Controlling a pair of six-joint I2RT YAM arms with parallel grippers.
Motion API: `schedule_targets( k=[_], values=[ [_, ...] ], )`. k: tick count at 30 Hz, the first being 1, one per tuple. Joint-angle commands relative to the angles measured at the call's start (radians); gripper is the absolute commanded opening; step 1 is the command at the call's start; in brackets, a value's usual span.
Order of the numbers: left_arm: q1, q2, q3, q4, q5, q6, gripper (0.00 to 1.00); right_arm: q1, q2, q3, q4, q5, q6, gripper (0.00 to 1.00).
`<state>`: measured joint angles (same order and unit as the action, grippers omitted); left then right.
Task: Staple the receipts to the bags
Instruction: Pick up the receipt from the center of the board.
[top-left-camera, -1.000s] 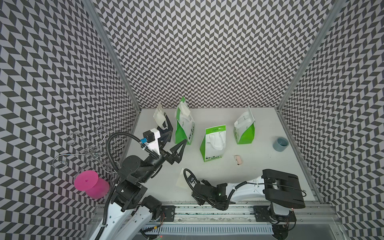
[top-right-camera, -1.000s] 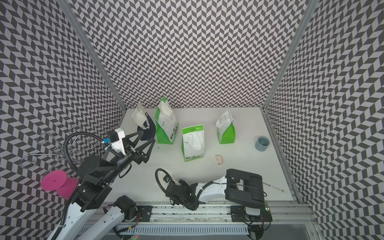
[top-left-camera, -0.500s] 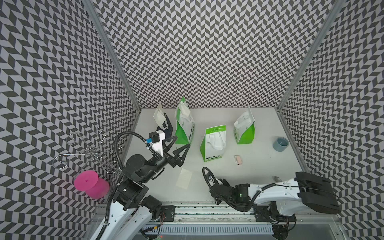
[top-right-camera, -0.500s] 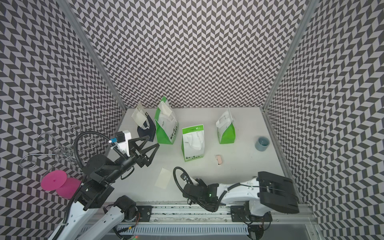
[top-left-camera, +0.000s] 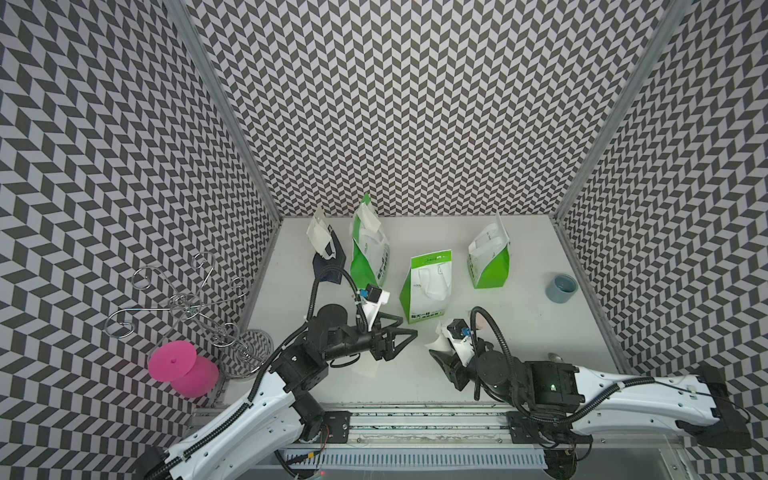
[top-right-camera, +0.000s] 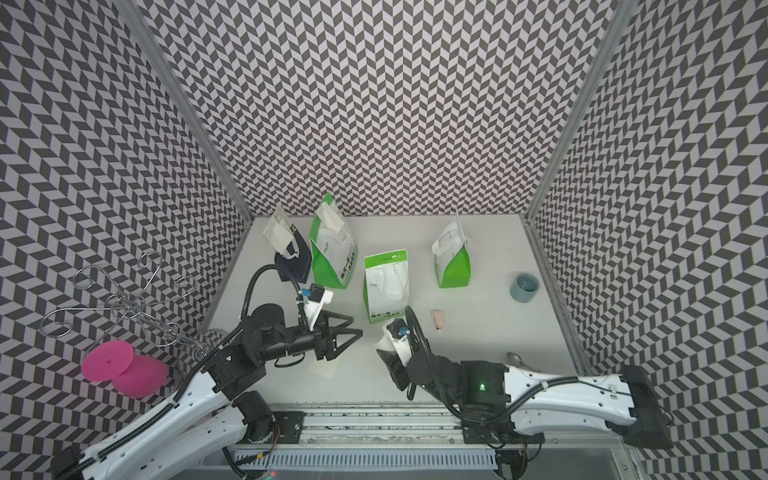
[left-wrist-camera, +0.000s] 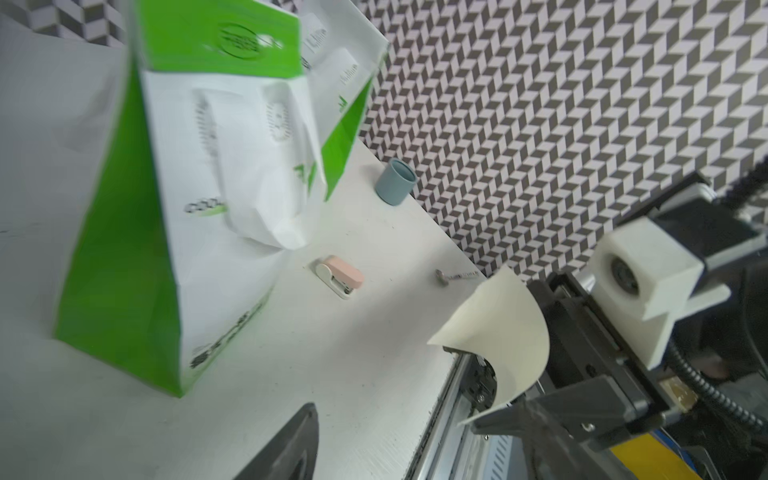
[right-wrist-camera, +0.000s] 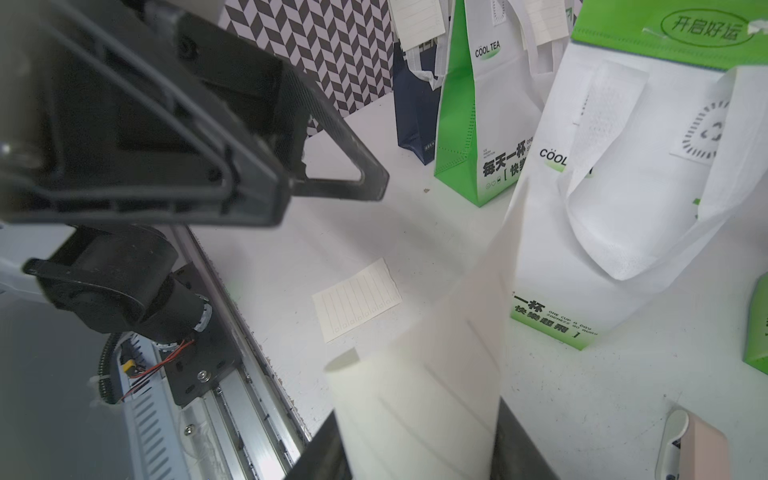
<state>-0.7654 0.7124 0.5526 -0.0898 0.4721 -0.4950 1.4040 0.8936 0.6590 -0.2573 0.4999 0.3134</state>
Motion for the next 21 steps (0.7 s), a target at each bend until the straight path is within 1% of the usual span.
schedule_targets(
  k=[1,4,7,9,11,16,18,21],
  values=[
    [-0.050,0.052,0.035,0.067,-0.045,0.005,0.71,-0.002,-0.007,0.031,-0.016,-0.031,-0.036,0.48],
    [-0.097,0.098,0.054,0.094,-0.051,0.011,0.67,-0.002,-0.004,0.034,-0.013,-0.054,-0.040,0.48],
    [-0.141,0.131,0.084,0.092,-0.095,0.031,0.60,-0.002,0.006,0.038,-0.014,-0.056,-0.041,0.48],
    [-0.149,0.139,0.090,0.098,-0.098,0.037,0.59,-0.001,0.010,0.036,-0.012,-0.063,-0.042,0.48],
    [-0.153,0.134,0.087,0.124,-0.080,0.039,0.56,-0.002,0.017,0.034,-0.013,-0.064,-0.043,0.48],
    [-0.156,0.123,0.094,0.129,-0.068,0.039,0.52,-0.002,0.019,0.031,-0.021,-0.042,-0.034,0.49],
    [-0.157,0.129,0.092,0.127,-0.040,0.040,0.54,-0.003,0.019,0.032,-0.027,-0.036,-0.035,0.49],
    [-0.163,0.140,0.086,0.142,0.002,0.031,0.52,-0.003,0.019,0.030,-0.027,-0.035,-0.036,0.50]
  ],
)
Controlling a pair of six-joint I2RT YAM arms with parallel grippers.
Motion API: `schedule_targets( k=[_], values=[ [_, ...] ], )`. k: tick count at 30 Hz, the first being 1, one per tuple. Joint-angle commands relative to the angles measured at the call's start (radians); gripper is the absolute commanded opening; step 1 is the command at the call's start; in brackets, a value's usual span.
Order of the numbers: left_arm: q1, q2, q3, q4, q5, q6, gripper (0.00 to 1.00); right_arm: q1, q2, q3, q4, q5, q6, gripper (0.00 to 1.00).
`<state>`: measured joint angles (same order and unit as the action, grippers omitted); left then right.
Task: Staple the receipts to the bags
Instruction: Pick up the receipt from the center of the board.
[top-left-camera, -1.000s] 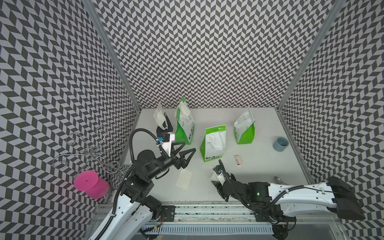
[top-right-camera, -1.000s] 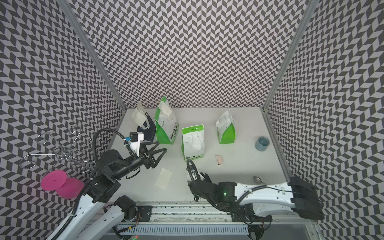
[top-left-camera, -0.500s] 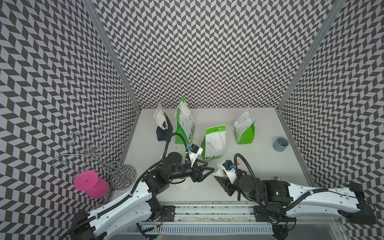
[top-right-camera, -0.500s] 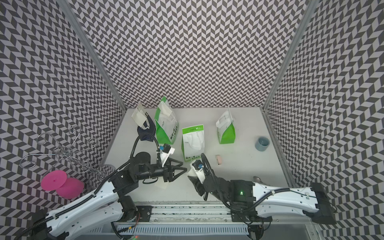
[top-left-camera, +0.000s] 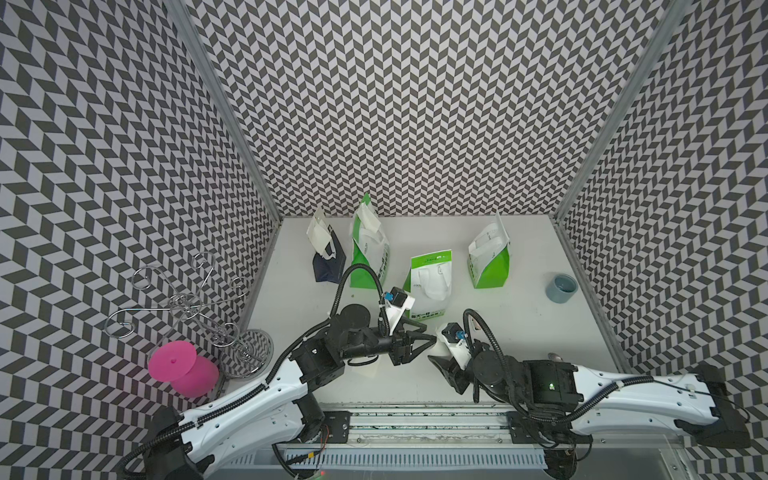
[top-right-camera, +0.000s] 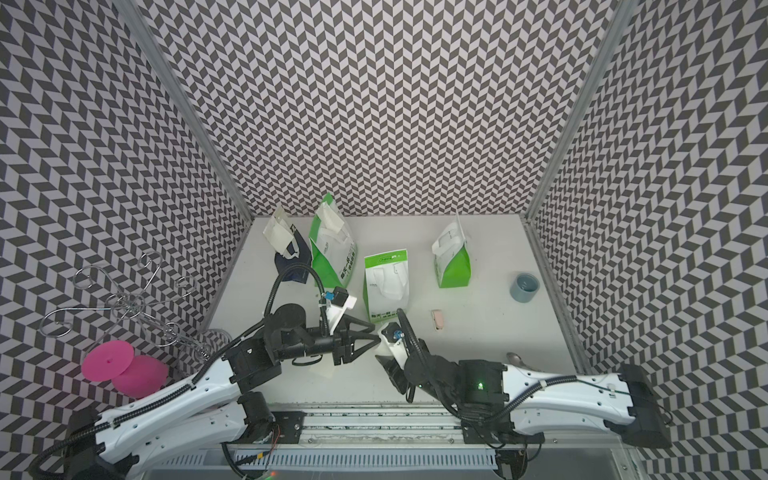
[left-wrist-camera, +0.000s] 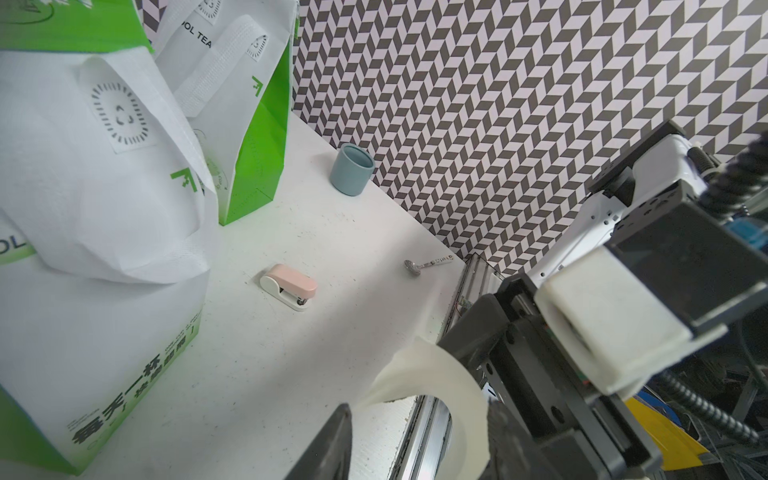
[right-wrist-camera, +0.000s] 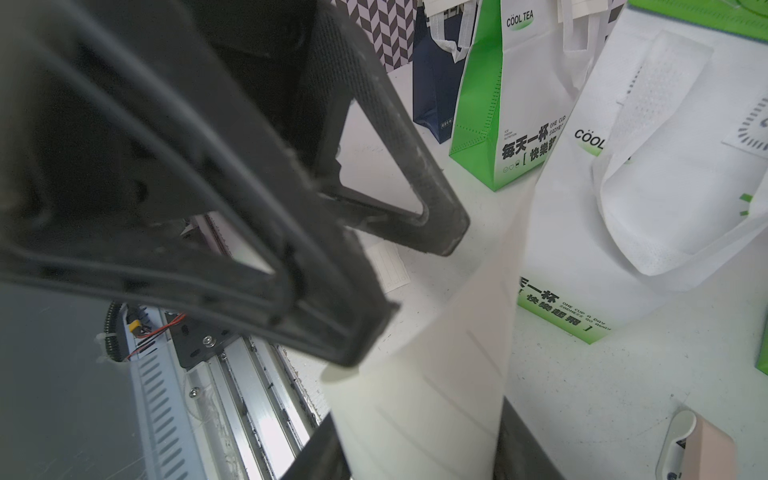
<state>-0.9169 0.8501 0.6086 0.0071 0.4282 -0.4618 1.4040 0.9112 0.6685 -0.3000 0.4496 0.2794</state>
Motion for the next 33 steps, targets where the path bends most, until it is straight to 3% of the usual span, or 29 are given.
schedule_targets(
  k=[1,9,14,19,23,27,30,33],
  values=[
    [-0.014,0.004,0.030,0.049,0.052,-0.006,0.52,-0.003,0.002,0.020,0.015,0.018,-0.002,0.50],
    [-0.036,0.040,0.048,0.047,0.106,-0.018,0.45,-0.004,0.011,0.032,0.022,0.026,-0.014,0.51],
    [-0.042,0.077,0.052,0.028,0.085,-0.017,0.37,-0.004,0.022,0.049,0.031,0.036,-0.025,0.51],
    [-0.042,0.076,0.042,0.041,0.076,-0.022,0.22,-0.005,0.026,0.057,0.033,0.044,-0.028,0.51],
    [-0.042,0.038,0.015,0.074,0.049,-0.032,0.00,-0.004,0.002,0.047,0.037,0.050,-0.026,0.57],
    [-0.039,-0.026,-0.022,0.119,-0.005,-0.030,0.00,-0.004,-0.051,0.036,0.031,0.041,-0.015,0.74],
    [-0.039,-0.105,-0.060,0.179,-0.021,-0.008,0.00,-0.026,-0.125,0.025,0.041,-0.051,-0.003,0.84],
    [-0.039,-0.184,-0.105,0.256,-0.022,0.002,0.00,-0.091,-0.185,0.017,0.086,-0.269,0.010,0.88]
  ],
)
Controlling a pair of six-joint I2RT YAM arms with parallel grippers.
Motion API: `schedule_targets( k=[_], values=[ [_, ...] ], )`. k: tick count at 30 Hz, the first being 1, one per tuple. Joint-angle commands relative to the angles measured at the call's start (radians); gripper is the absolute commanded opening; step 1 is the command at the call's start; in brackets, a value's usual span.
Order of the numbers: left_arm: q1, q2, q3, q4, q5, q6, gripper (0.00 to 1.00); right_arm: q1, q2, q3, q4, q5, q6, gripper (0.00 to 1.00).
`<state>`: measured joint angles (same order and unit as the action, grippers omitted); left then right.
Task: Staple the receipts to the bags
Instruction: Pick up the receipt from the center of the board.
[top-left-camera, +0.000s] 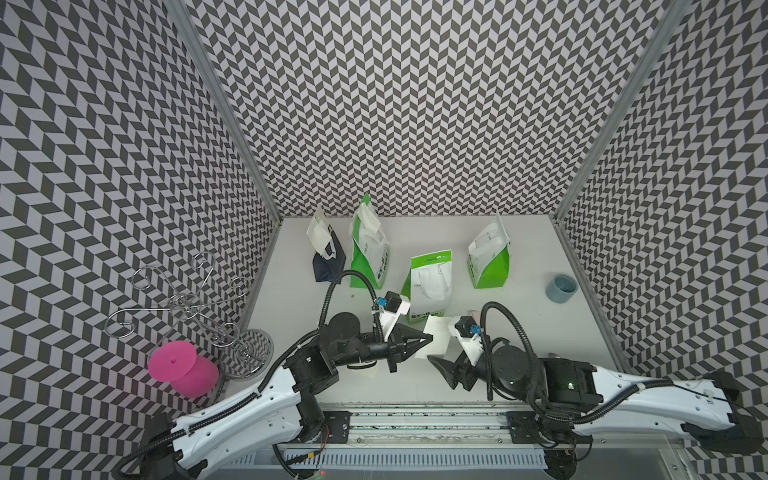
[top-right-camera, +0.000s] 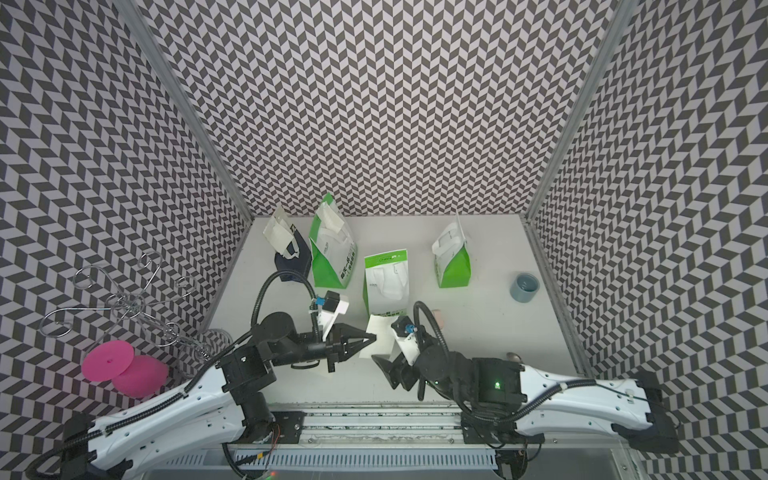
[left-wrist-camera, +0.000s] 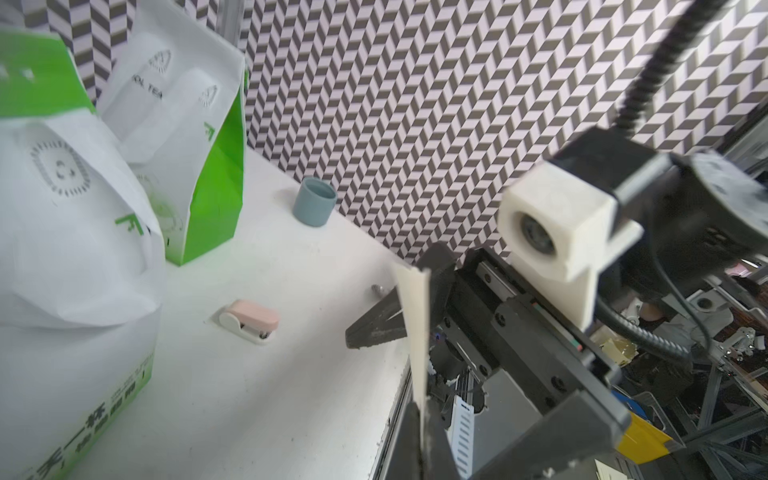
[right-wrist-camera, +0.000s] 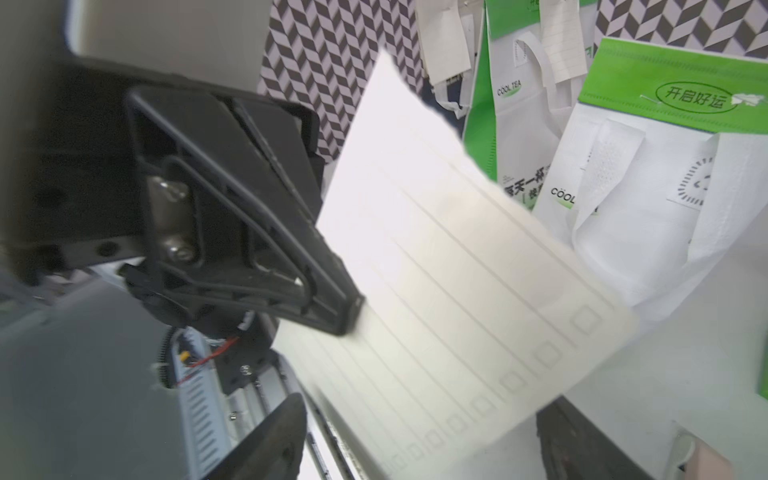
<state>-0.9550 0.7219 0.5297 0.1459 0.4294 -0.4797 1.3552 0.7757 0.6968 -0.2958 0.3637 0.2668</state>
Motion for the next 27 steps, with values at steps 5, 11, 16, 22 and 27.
schedule_targets(
  k=[5,11,16,22,27],
  values=[
    [-0.001,-0.073,-0.037,0.156,0.037,0.041,0.00,-0.207,-0.104,0.001,0.167,-0.539,0.073,0.87],
    [-0.001,-0.104,-0.063,0.189,0.058,0.037,0.00,-0.358,-0.092,-0.006,0.292,-0.844,0.157,0.78],
    [-0.001,-0.092,-0.059,0.161,0.055,0.040,0.00,-0.388,-0.069,0.015,0.333,-0.908,0.167,0.68],
    [-0.001,-0.079,-0.052,0.164,0.054,0.035,0.00,-0.392,-0.030,0.029,0.335,-0.906,0.166,0.43],
    [-0.001,-0.071,-0.044,0.147,0.037,0.021,0.00,-0.435,-0.036,0.056,0.260,-0.833,0.127,0.11]
  ],
)
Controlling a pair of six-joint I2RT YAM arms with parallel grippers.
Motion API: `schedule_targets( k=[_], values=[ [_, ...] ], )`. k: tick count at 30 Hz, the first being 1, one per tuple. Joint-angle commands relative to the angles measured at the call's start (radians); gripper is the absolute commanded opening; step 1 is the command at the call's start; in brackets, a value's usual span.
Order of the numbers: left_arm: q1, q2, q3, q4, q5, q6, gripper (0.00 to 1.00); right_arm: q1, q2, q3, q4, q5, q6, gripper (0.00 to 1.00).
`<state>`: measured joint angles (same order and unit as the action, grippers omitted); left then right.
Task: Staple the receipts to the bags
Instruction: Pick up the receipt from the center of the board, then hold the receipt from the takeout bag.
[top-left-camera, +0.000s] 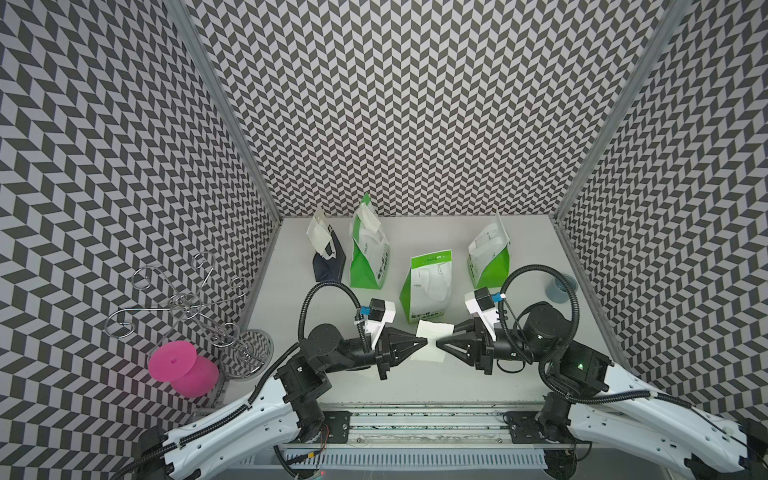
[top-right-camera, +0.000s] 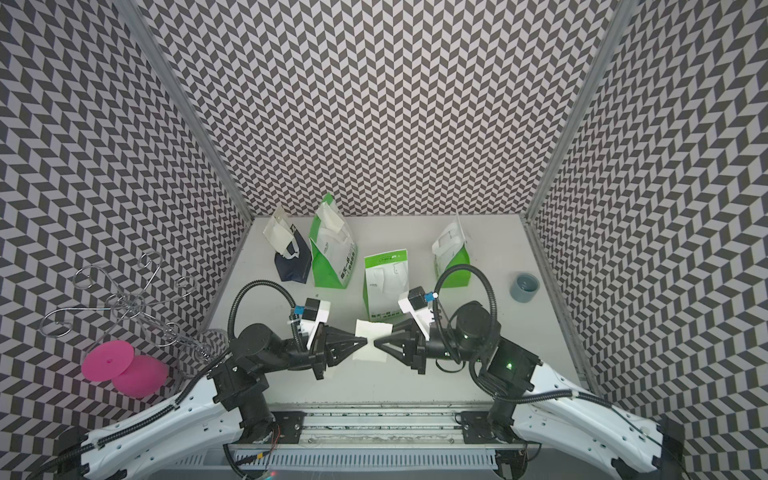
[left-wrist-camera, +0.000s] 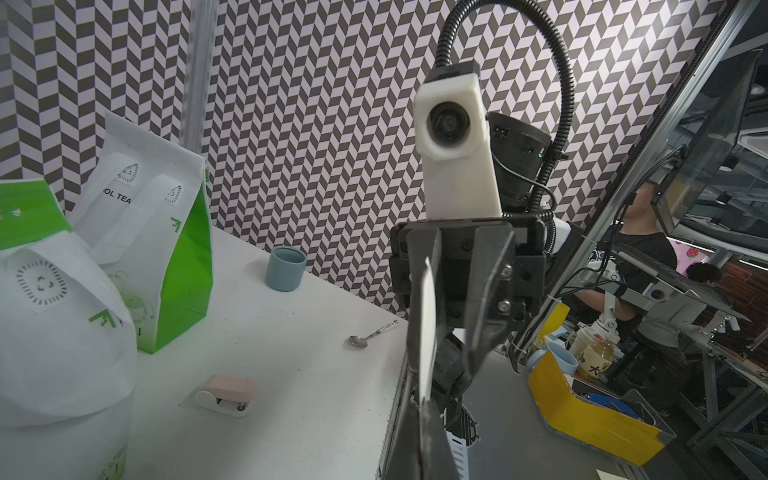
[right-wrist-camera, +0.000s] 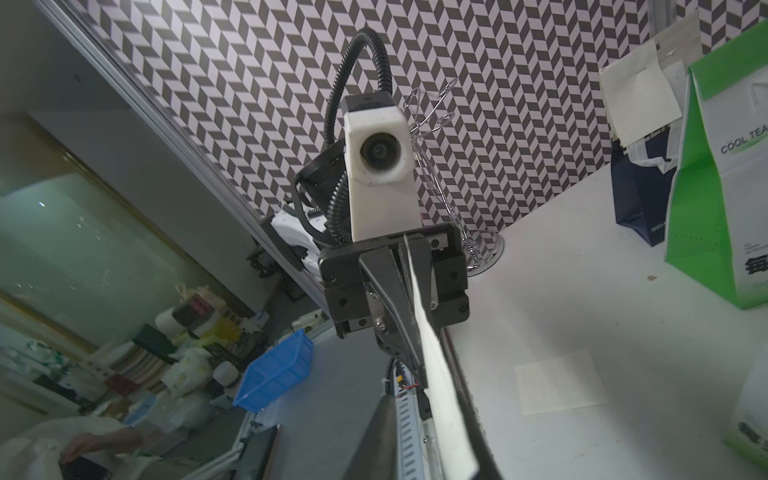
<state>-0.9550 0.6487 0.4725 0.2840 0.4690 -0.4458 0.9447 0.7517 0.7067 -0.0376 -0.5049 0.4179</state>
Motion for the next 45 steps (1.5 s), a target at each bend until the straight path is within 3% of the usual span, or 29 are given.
schedule_targets(
  k=[1,2,4,6,8,11,14,18,21,25,31,45],
  values=[
    [-0.001,0.003,0.026,-0.020,-0.031,-0.016,0.10,-0.042,-0.012,0.061,-0.036,0.053,-0.041,0.07],
    [-0.001,0.006,0.043,-0.055,-0.064,-0.011,0.37,-0.066,-0.008,0.083,-0.082,0.071,-0.063,0.04],
    [0.006,0.019,0.107,-0.159,-0.157,0.010,0.62,-0.106,0.006,0.131,-0.184,0.132,-0.104,0.00],
    [0.037,0.049,0.207,-0.269,-0.216,0.047,0.72,-0.160,0.032,0.184,-0.290,0.181,-0.149,0.00],
    [0.118,0.099,0.325,-0.350,-0.200,0.103,0.77,-0.213,0.042,0.219,-0.359,0.264,-0.188,0.00],
    [0.271,0.178,0.454,-0.402,-0.116,0.125,0.79,-0.263,0.055,0.264,-0.424,0.371,-0.221,0.00],
    [0.406,0.264,0.540,-0.404,0.007,0.141,0.80,-0.305,0.079,0.322,-0.460,0.400,-0.246,0.00],
    [0.479,0.374,0.618,-0.423,0.044,0.209,0.80,-0.349,0.130,0.374,-0.480,0.289,-0.293,0.00],
    [0.521,0.439,0.632,-0.362,0.156,0.216,0.80,-0.355,0.180,0.366,-0.444,0.191,-0.309,0.00],
    [0.526,0.534,0.679,-0.324,0.232,0.264,0.80,-0.385,0.249,0.341,-0.361,0.020,-0.309,0.00],
    [0.529,0.694,0.770,-0.323,0.305,0.337,0.78,-0.414,0.343,0.313,-0.259,-0.104,-0.301,0.00],
    [0.533,0.951,0.937,-0.398,0.538,0.449,0.76,-0.466,0.503,0.310,-0.138,-0.153,-0.292,0.00]
  ],
)
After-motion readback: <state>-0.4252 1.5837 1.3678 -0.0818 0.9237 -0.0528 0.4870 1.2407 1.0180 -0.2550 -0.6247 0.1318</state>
